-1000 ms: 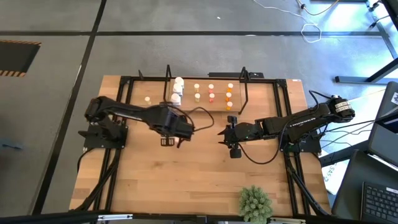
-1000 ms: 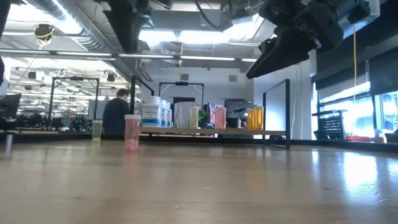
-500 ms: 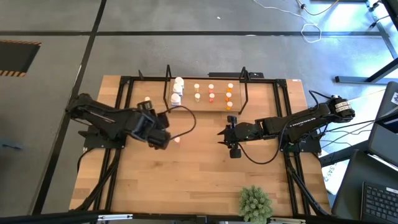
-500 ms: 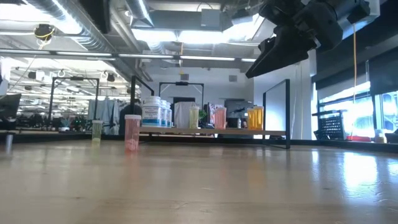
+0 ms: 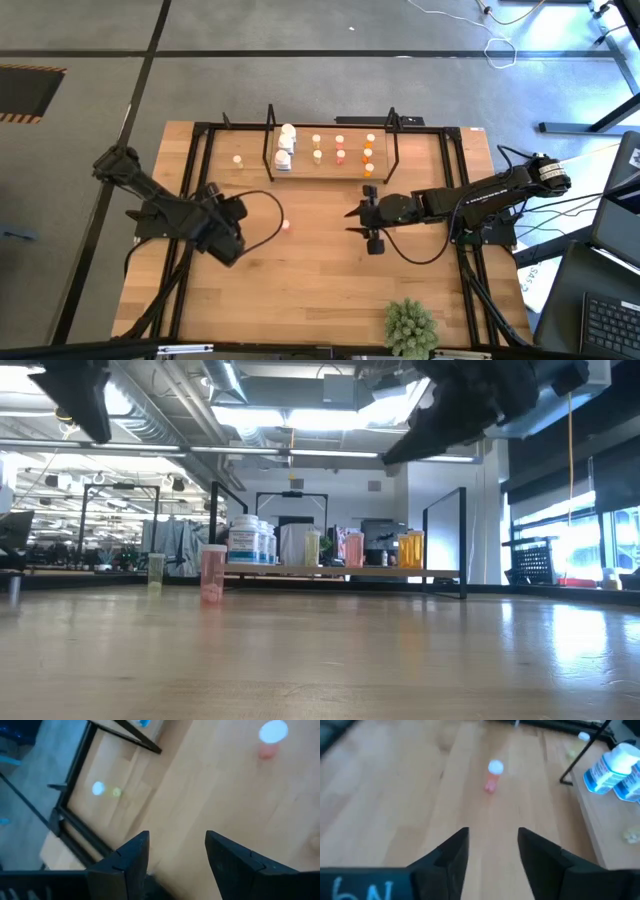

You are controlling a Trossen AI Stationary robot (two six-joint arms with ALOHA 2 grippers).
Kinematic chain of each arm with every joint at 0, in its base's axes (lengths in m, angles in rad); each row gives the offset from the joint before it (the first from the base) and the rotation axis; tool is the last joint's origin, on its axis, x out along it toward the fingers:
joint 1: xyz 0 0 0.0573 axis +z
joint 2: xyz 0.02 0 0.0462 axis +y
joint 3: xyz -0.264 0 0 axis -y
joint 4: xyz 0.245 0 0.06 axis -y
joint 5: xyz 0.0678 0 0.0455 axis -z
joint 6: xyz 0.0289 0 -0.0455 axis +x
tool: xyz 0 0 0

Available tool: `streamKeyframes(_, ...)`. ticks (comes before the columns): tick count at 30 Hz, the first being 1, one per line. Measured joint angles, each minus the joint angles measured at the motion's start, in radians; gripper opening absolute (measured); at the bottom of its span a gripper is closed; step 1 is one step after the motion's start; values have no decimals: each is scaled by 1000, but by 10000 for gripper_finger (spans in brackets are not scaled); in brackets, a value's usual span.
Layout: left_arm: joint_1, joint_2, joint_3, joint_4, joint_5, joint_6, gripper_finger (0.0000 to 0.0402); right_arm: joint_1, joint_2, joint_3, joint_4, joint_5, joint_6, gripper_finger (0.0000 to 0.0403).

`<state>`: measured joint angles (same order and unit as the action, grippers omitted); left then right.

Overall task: Pick and place medicine bottles onto shelf by color
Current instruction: Put the red pill bottle on the shelf aligned with the other red pill bottles

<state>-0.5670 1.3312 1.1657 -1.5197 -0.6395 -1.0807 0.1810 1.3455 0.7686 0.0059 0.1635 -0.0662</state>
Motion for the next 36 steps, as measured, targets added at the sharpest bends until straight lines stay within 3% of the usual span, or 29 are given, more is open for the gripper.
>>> streamKeyframes(8, -86, 0, -152, 212, -47, -94, 188, 0, 0, 0, 92, -34, 87, 171)
streamKeyframes(17, -110, 1, -327, 457, -181, -148, 188, -9, 20, 101, 105, -34, -20, 171)
streamKeyframes(21, -109, 1, -383, 579, -268, -148, 188, -40, 63, 214, -33, -34, -48, 171)
streamKeyframes(27, -96, 1, -464, 727, -272, -147, 188, -109, 196, 401, -268, -106, -97, 171)
streamKeyframes(36, -90, 2, -542, 822, -287, -147, 188, -154, 455, 685, -442, -199, -164, 171)
